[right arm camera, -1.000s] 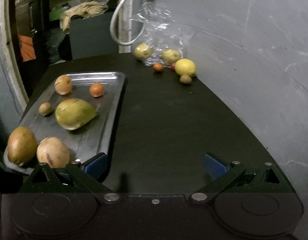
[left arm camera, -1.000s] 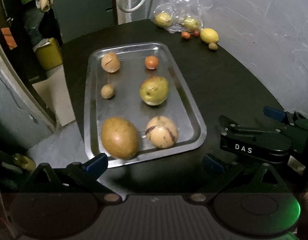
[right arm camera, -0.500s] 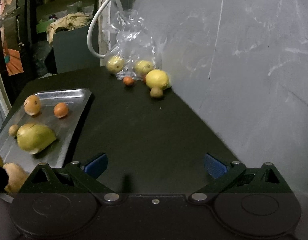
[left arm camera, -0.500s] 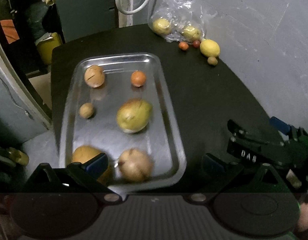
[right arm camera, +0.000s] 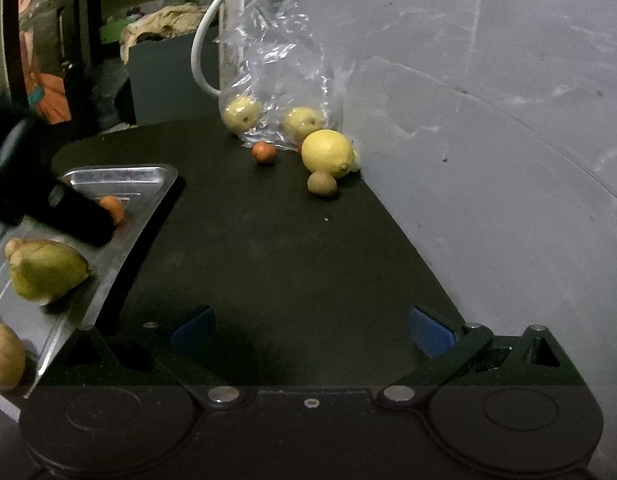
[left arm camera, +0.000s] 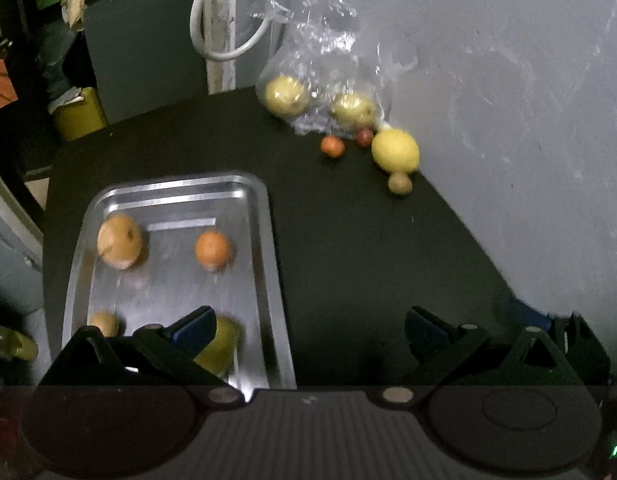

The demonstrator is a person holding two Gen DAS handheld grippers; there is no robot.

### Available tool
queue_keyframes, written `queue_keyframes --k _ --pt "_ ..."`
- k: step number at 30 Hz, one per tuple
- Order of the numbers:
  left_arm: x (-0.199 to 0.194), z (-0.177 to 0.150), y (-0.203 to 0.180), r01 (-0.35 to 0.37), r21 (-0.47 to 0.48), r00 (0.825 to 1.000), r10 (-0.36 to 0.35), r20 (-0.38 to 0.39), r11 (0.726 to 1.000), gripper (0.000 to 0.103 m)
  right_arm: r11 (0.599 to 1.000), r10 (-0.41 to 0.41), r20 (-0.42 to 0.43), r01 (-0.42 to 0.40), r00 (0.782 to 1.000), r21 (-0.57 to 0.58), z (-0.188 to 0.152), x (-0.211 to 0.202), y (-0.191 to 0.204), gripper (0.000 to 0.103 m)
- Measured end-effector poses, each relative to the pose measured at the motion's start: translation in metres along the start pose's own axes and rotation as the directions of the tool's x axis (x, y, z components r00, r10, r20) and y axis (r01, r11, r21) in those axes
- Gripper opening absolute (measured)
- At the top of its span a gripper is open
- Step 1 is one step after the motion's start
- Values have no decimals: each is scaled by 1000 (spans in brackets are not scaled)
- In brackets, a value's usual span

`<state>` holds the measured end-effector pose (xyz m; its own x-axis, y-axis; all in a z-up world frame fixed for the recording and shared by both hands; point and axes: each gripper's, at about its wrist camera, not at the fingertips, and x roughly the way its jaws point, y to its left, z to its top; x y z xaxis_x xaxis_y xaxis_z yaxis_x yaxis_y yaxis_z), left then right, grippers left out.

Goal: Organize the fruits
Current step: 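Move both tools back toward the lemon and remaining small fruits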

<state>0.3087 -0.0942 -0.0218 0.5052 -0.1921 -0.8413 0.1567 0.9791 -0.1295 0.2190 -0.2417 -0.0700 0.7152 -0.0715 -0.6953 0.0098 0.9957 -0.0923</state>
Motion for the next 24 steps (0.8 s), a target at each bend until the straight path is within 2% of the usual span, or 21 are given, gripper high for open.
queue_keyframes --k 6,11,16,19,24 --pt "23 37 11 22 -80 999 -20 26 997 102 1000 13 -4 -13 1000 -19 18 20 -4 102" --pt "50 63 11 -15 -59 999 16 32 998 102 999 38 -20 -38 999 7 33 40 -3 102" --pt "75 82 4 -17 -32 999 18 26 999 102 998 68 -13 -68 998 15 41 54 4 102" --pt "93 91 1 -4 -21 1000 5 28 1000 102 996 83 0 -83 997 27 47 64 5 99" --pt "124 105 5 40 -82 999 -40 4 996 102 996 71 14 -72 997 51 56 82 2 93"
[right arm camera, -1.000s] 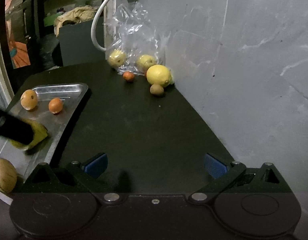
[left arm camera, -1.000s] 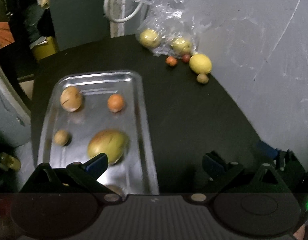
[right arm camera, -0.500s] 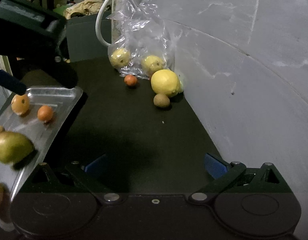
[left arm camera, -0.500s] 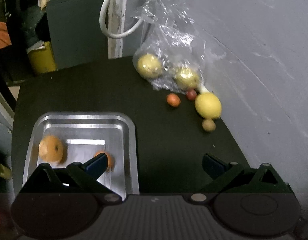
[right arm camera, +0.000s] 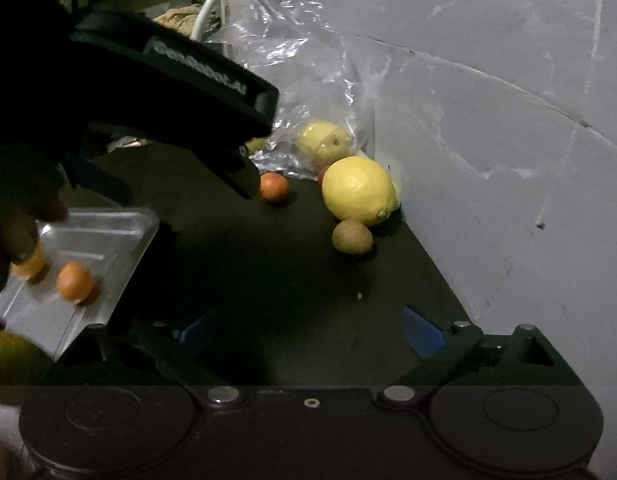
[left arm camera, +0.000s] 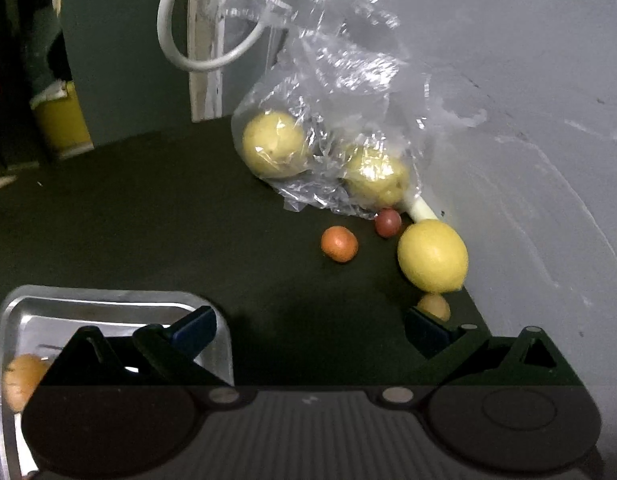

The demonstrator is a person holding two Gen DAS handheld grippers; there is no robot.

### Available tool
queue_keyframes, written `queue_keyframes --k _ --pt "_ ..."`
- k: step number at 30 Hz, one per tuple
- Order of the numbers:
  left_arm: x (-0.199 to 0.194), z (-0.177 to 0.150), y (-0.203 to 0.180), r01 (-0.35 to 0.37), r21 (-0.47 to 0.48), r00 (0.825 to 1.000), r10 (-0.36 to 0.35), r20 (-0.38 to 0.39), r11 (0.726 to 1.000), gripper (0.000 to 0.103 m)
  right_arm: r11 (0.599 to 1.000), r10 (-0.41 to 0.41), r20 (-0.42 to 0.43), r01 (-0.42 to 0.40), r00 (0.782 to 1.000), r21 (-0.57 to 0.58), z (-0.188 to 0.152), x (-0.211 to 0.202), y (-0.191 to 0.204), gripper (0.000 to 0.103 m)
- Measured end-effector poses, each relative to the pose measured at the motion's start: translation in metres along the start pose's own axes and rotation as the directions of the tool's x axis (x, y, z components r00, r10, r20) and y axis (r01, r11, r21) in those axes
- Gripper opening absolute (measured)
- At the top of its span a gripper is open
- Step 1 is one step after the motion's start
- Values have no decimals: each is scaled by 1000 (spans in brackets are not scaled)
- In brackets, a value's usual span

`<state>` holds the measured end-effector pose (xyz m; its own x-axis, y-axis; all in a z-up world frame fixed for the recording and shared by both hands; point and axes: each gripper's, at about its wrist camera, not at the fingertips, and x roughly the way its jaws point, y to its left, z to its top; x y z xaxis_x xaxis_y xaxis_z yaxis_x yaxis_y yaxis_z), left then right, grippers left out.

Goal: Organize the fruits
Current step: 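Move both tools back toward the lemon and remaining small fruits, then close the right tool on a small brown fruit while the left tool grasps the orange tangerine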

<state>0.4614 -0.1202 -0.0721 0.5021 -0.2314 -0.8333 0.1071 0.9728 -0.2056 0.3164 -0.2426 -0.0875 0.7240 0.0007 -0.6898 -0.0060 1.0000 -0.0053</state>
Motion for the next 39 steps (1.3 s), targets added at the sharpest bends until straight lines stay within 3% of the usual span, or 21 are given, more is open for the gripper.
queue_keyframes --k 9,17,22,27,34,36,39 --pt "38 19 -3 13 -13 1000 -13 28 1000 102 999 -27 33 26 999 29 13 22 -8 86" --pt "62 29 -14 -43 104 998 38 56 994 102 999 -21 46 19 999 48 23 39 -13 77" --pt "68 32 -15 -54 152 996 43 74 987 100 998 -30 44 28 999 52 26 45 -14 65" --pt "70 28 -20 -43 202 997 27 78 978 88 997 -27 45 24 999 67 26 47 -16 48" --pt "73 24 -28 -8 219 997 -8 74 976 70 997 -33 47 29 998 76 24 47 -16 40" --pt "73 23 -32 -11 226 997 -6 74 974 57 996 -36 46 32 998 84 25 47 -18 33" --pt "71 23 -36 -4 233 997 -13 75 972 39 995 -34 46 30 998 91 25 46 -20 31"
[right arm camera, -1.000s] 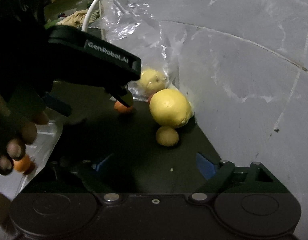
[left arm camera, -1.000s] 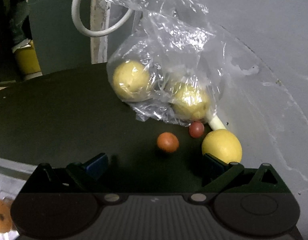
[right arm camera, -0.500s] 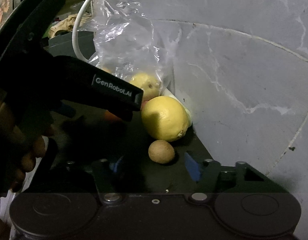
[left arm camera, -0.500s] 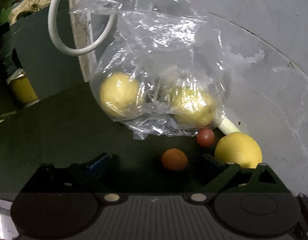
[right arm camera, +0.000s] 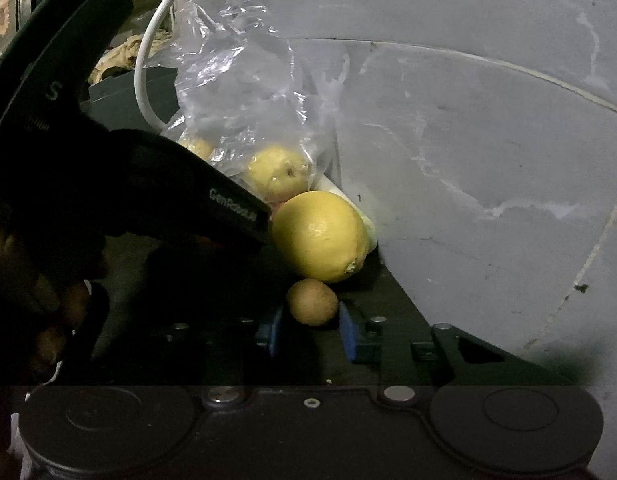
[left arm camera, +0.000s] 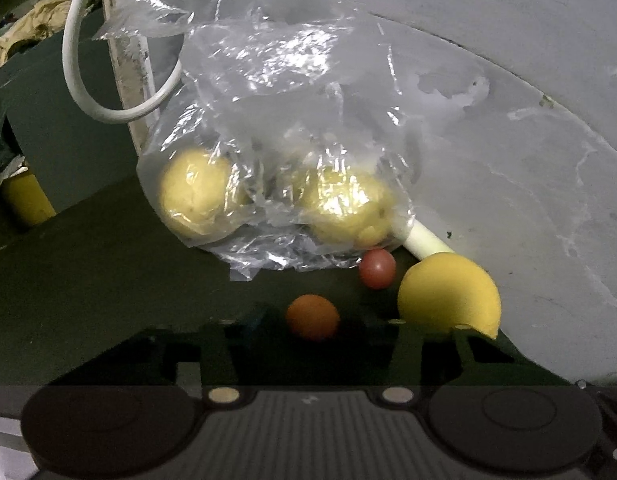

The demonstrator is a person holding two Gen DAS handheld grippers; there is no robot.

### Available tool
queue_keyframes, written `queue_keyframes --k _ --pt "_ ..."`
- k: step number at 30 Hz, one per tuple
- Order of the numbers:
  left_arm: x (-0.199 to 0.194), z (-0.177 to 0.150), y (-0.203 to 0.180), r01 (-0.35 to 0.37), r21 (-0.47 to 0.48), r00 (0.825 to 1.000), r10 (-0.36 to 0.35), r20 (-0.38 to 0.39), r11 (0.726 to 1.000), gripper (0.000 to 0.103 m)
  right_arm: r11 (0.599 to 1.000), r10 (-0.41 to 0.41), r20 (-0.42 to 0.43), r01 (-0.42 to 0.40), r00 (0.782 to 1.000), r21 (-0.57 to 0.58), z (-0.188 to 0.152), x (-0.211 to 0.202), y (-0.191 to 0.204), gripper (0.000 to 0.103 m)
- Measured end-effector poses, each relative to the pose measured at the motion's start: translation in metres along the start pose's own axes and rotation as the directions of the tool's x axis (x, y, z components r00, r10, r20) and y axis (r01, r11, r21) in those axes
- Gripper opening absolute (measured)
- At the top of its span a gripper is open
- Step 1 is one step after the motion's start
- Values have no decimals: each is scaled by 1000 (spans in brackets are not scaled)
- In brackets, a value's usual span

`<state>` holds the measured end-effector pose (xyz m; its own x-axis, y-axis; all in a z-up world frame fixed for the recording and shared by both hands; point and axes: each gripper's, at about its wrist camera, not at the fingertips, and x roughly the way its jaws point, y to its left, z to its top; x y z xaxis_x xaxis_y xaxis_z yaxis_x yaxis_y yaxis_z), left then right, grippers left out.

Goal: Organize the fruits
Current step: 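Close the right tool on a small brown fruit while the left tool grasps the orange tangerine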

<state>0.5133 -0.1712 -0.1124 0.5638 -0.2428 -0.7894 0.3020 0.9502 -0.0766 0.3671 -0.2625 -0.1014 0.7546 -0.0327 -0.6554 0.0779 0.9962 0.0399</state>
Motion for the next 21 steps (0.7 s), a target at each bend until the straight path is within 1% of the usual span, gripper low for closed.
queue_keyframes --k 2,3,6,13,21 --pt "-1 0 -2 4 -4 1000 -4 -1 1000 32 1000 -1 -2 1 1000 1 0 -1 0 31" --pt "-2 0 -3 -3 -4 1000 3 -3 1000 32 1000 0 -3 0 1000 1 -1 -2 0 31" --pt "-7 -3 -6 -17 -1 1000 17 -13 1000 31 1000 6 -6 -6 1000 -4 -4 -7 1 31" --pt "-30 -9 -6 -3 6 1000 3 -4 1000 31 1000 10 -8 -10 1000 -13 -11 -22 7 31" --pt "-66 -22 -1 2 9 1000 -2 19 1000 31 1000 3 41 -3 999 -12 -13 -55 18 31"
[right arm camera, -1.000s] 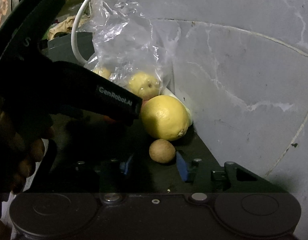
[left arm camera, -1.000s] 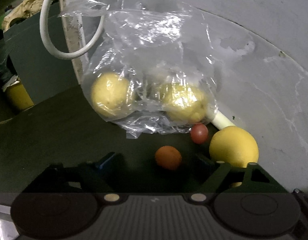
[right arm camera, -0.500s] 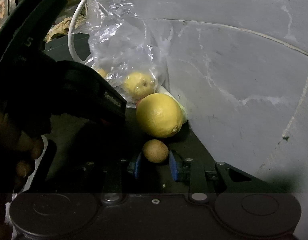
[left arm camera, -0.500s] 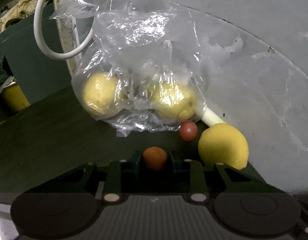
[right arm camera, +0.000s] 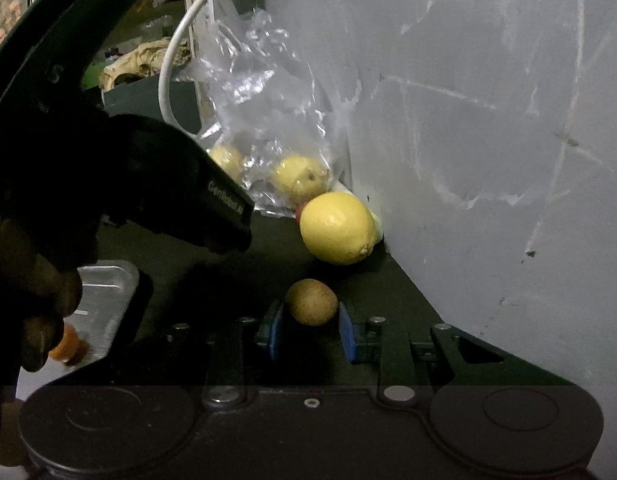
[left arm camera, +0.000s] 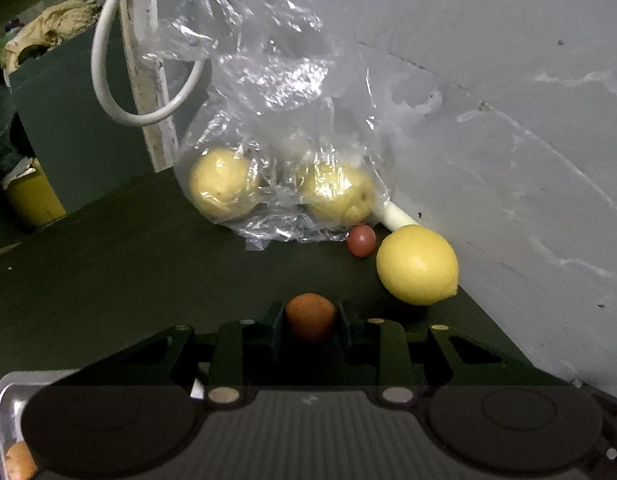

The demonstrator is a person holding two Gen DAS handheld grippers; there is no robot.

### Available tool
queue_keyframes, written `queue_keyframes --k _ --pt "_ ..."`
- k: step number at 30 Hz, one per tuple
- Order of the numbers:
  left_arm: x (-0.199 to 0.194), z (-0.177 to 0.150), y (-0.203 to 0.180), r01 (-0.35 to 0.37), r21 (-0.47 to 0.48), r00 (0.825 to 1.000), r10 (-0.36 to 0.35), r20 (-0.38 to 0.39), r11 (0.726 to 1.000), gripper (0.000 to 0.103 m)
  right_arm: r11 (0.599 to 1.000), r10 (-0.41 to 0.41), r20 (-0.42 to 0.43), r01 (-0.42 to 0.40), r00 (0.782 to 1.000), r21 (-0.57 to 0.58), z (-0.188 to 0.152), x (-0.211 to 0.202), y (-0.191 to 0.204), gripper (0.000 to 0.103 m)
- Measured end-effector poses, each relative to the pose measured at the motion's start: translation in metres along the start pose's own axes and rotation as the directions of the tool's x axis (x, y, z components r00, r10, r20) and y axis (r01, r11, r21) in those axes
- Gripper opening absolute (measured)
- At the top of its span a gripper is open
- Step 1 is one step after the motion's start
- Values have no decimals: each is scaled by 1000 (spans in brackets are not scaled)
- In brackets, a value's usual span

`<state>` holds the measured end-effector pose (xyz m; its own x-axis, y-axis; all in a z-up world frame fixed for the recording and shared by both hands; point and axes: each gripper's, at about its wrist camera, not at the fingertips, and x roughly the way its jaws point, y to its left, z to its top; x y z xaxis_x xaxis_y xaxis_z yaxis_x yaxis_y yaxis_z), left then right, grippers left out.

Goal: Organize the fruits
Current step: 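Close the right tool on a small brown fruit while the left tool grasps the orange tangerine, then carry the brown fruit in the right tool while the left tool carries the tangerine over the tray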

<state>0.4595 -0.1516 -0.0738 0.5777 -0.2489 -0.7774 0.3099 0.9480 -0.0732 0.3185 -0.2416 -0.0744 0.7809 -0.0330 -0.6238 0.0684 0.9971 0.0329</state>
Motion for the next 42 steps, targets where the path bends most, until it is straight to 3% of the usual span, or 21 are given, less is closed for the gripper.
queue_keyframes --k 14,29,42 --pt "-79 -35 61 -28 -23 997 29 69 999 31 1000 -1 73 2 997 -15 -5 -61 43 31" --pt "-148 -93 129 -49 -117 995 59 83 992 31 997 33 83 -28 996 -67 -30 -113 107 31" --pt "-183 -147 156 -53 -166 996 64 61 985 31 983 110 54 -101 992 -153 -53 -144 164 31"
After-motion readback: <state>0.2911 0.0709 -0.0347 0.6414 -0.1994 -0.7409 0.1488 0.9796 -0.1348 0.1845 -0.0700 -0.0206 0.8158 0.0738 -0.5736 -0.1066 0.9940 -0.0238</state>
